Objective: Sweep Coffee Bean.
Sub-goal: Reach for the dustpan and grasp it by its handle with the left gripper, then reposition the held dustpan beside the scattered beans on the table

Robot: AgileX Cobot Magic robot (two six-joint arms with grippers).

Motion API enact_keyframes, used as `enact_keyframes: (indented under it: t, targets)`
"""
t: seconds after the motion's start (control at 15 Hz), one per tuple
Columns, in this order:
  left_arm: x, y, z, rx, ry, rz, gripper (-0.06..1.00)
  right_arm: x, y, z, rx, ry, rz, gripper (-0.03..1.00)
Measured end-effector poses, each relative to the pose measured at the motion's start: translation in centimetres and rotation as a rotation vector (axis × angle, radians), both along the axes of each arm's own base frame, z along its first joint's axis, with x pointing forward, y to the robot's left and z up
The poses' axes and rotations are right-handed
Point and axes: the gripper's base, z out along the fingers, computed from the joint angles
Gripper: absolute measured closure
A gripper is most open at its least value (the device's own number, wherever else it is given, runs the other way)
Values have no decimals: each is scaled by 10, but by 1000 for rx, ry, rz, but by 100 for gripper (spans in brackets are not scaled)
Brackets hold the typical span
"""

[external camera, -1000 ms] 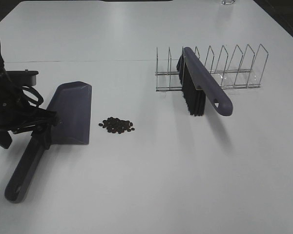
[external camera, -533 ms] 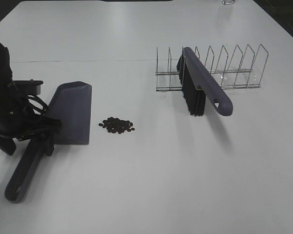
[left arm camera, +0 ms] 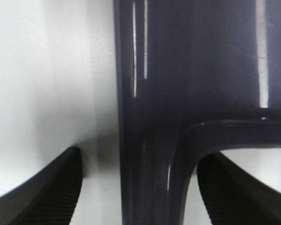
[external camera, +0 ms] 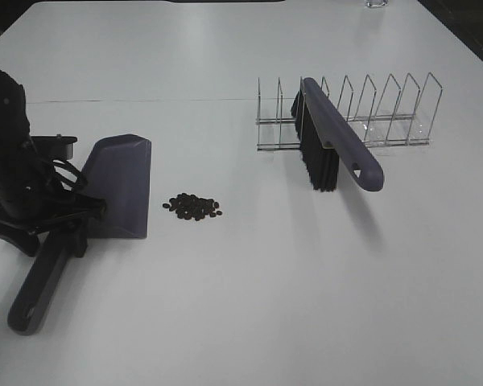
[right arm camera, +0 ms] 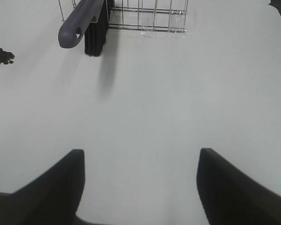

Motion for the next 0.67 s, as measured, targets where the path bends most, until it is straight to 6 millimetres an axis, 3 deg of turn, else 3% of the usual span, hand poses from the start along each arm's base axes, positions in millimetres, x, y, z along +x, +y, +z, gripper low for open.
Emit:
enact_keyframes:
  t: [0.13,0.67]
  targets:
    - [0,0,0,0,-1,-8,59,0,0,0,0,0,0,38]
    - [0,-1,5,19,-35,-47,61,0,0,0,0,0,0,38]
